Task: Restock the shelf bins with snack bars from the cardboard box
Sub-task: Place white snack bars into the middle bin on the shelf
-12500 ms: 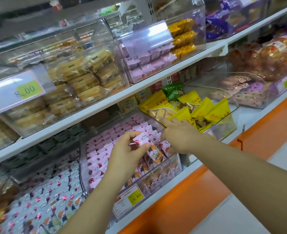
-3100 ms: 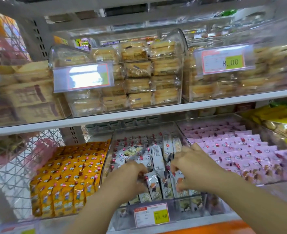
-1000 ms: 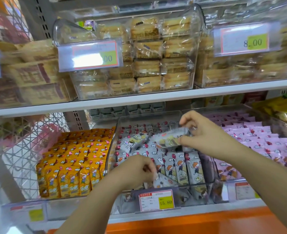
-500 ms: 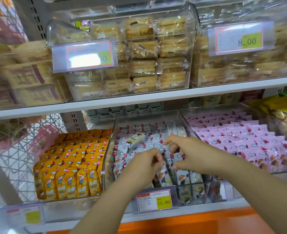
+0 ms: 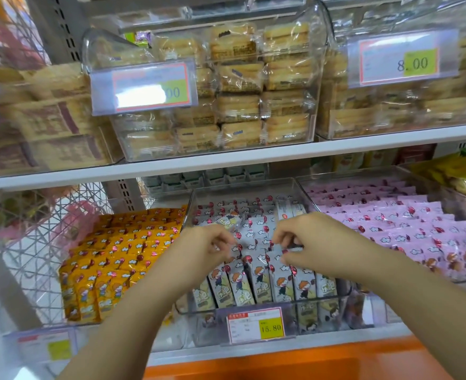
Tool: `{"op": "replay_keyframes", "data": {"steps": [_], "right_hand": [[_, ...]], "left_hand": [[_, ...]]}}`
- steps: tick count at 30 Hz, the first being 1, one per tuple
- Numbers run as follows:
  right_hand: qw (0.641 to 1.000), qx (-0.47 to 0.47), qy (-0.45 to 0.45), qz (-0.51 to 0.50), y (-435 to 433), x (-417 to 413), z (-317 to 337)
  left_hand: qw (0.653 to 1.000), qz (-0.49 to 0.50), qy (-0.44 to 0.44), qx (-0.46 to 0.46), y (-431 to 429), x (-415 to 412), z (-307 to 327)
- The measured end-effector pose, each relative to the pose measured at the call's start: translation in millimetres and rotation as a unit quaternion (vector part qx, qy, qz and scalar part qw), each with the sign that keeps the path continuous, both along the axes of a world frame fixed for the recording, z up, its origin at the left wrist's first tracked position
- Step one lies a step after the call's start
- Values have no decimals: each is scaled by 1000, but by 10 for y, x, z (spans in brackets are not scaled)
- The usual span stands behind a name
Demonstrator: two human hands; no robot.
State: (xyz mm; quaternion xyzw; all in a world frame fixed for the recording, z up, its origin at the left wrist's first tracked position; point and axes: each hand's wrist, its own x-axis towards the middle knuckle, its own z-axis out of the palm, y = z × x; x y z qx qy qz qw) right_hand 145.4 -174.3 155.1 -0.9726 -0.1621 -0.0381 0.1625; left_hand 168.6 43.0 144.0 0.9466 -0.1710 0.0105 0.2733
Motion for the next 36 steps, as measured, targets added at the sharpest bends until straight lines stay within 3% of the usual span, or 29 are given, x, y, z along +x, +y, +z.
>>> {"op": "replay_keyframes", "data": {"steps": [6, 11, 14, 17, 19, 21, 25, 30, 33, 36], "right_hand": [[999, -25, -39, 11, 227, 68, -121], [996, -75, -46, 34, 404, 145, -277], [994, -71, -74, 43, 481, 153, -299], [991, -95, -72, 61, 568, 158, -314], [986, -135, -69, 67, 611, 171, -341], [982, -165, -63, 67, 637, 194, -367], [977, -193, -64, 62, 652, 232, -410], [977, -191, -77, 63, 612, 242, -487], [983, -160, -61, 62, 585, 231, -467], [999, 33, -20, 21, 532, 230, -298]], "left_hand": [[969, -33, -102, 224, 5, -66, -99], [940, -28, -156, 301, -7, -14, -189], [950, -24, -155, 272, -14, -15, -164], [982, -1, -114, 151, 45, 41, -102], [983, 40, -144, 104, 104, 90, -84], [968, 93, -193, 134, 146, 119, -106], [961, 131, -145, 197, 82, 129, -183], [947, 157, -170, 221, 13, 157, -169], [960, 156, -191, 135, 62, 136, -176], [966, 128, -221, 35, 125, 94, -163]]}}
